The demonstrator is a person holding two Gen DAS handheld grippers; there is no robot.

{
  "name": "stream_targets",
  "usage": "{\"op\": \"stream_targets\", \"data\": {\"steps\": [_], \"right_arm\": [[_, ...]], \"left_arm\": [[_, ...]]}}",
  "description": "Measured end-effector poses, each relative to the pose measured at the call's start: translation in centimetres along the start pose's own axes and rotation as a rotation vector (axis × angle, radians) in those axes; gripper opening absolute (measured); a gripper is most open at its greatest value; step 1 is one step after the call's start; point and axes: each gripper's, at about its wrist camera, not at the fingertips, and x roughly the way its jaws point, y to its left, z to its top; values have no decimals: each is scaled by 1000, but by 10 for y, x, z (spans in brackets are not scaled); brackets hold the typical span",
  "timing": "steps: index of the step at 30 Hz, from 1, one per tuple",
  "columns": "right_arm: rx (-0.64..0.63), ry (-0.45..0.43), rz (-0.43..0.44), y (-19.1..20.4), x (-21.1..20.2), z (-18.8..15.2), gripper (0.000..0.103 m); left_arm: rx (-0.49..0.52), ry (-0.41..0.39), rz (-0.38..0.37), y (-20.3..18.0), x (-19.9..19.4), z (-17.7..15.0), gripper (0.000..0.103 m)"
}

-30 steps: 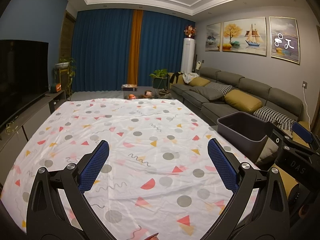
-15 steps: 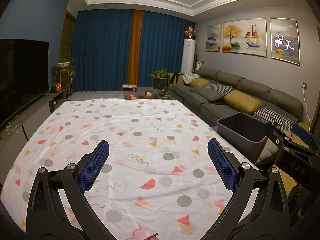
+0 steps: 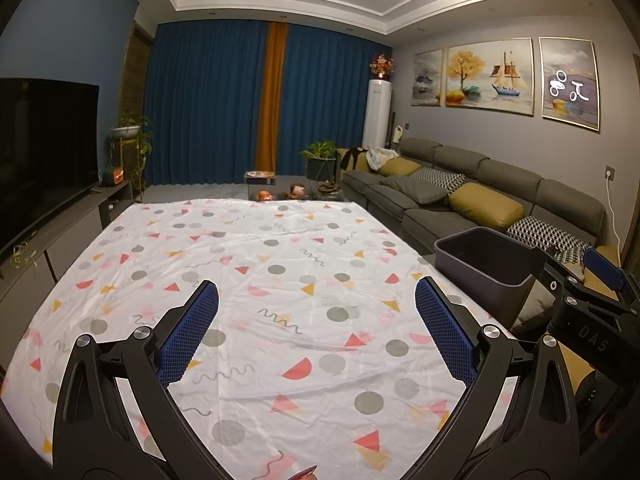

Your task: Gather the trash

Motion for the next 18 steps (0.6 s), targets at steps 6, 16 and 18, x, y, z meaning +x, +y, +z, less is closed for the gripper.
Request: {"op": "stream_targets", "data": {"steps": [6,16,18], "right_arm": [[0,1,1,0,0,0,97],[2,0,1,0,0,0,97],[0,0,1,0,0,0,97]], "left_arm": [[-1,-2,1,-1,-2,0,97],[1,-2,2,-1,-2,0,97],[-1,-3,2,0,-2,0,97]]}}
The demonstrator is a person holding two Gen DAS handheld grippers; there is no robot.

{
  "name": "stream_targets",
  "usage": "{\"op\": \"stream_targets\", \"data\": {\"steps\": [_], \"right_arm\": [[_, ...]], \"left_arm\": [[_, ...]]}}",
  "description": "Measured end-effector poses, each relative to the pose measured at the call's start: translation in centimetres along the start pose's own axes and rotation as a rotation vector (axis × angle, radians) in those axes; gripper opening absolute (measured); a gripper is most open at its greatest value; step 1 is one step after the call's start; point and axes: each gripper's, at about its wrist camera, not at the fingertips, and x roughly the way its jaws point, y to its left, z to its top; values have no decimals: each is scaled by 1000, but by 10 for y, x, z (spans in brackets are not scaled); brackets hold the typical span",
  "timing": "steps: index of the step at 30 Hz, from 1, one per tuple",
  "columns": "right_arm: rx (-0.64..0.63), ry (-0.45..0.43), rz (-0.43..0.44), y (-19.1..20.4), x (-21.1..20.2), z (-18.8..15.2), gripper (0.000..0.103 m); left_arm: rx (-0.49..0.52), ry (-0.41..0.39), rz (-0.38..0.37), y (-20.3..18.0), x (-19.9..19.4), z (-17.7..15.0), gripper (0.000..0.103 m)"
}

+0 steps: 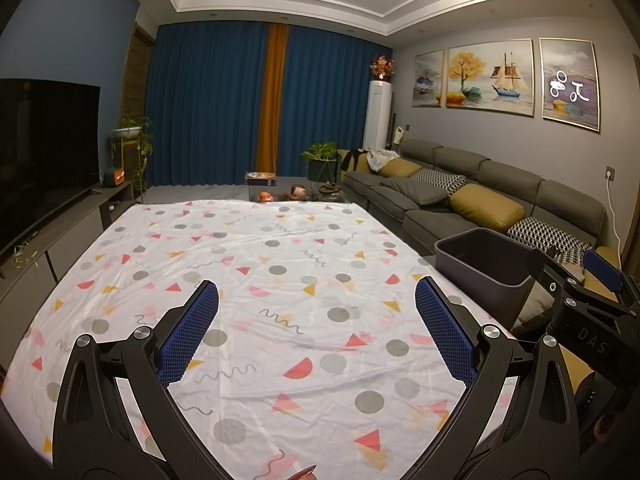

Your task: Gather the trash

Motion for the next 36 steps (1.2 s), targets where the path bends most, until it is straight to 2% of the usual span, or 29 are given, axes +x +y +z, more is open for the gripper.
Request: {"op": "stream_targets", "data": {"steps": [36], "right_arm": [[5,-6,-1,5,-3,-1,97]], "left_arm": [[3,-5,-4,-1,-3,2,97]]}}
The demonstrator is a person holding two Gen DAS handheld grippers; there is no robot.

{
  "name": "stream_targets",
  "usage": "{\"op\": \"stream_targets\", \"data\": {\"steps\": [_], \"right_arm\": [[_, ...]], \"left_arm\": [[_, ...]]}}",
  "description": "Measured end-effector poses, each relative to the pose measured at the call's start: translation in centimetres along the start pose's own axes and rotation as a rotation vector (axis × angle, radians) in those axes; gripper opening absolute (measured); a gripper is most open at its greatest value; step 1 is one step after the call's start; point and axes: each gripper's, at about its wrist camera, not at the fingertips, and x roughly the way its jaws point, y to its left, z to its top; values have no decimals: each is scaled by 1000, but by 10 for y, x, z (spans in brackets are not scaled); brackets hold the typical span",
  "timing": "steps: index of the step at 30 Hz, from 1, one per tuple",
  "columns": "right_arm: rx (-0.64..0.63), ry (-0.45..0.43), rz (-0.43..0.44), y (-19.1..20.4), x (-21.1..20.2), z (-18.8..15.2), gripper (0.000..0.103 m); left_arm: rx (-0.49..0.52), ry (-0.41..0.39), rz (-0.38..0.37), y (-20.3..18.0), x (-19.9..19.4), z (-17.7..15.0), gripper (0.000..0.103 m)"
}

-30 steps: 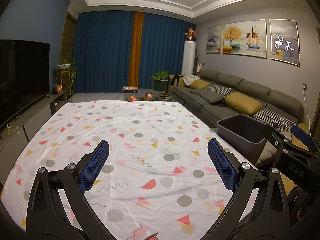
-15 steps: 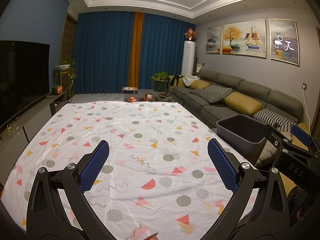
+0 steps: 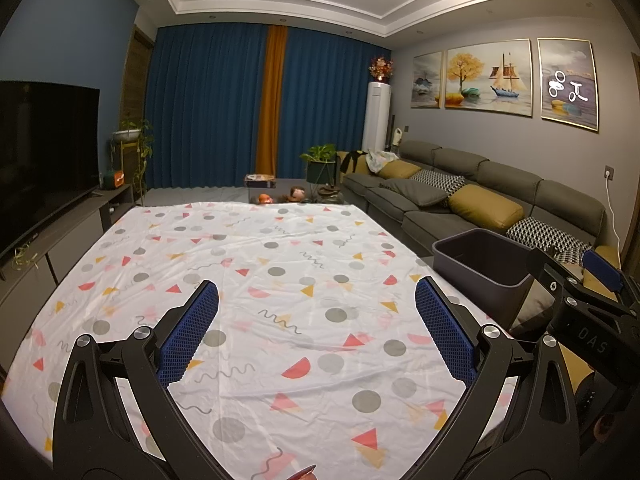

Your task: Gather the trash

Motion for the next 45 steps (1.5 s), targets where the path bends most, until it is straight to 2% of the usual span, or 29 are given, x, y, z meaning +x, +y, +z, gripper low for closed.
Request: {"op": "stream_targets", "data": {"steps": [25,37,40,45], "right_arm": [[6,-3,0,0,0,1,97],[11,-1,-1,-1,0,2,97],[15,-2,-2,-2,0,3,97],[15,0,-2,-3,-1,3,97]], "left_arm": [[1,0,-5,-3,-2,0,97],[21,-27,-12,-5,-3,0,97],[20,-25,-6,-4,-3,-1,91],[25,-20,-6,-6,-2,-1,91]]}}
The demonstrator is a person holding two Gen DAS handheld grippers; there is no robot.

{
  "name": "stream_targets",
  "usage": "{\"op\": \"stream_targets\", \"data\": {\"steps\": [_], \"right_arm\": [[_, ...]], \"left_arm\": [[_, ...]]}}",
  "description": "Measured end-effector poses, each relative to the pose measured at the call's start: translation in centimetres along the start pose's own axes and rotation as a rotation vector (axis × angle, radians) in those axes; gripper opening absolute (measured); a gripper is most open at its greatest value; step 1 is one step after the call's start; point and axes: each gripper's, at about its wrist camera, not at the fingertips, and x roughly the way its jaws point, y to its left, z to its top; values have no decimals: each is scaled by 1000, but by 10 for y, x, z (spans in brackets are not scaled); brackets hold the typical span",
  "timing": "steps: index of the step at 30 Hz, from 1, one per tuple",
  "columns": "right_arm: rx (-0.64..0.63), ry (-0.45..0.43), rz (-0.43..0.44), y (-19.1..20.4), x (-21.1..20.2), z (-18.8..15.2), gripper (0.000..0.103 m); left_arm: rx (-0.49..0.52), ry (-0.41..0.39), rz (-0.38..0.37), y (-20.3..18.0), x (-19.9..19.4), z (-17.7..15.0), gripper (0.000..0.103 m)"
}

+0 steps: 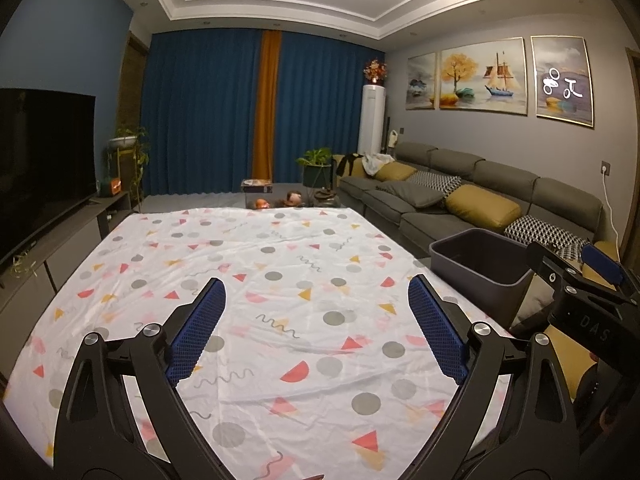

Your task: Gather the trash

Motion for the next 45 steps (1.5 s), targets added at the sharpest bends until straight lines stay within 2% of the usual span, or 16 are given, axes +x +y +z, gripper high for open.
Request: {"op": "stream_targets", "data": {"steps": [35,40,45], "right_arm": [[5,-4,-1,-4,-1,3,97],[5,-4,0,-4,-1,3,97],[5,-4,0,-4,-1,3,97]], "left_arm": [[-8,-1,5,2,0,2,91],[-6,-1,28,2,-1,2,97],[-13,0,40,4,-2,3,97]]}}
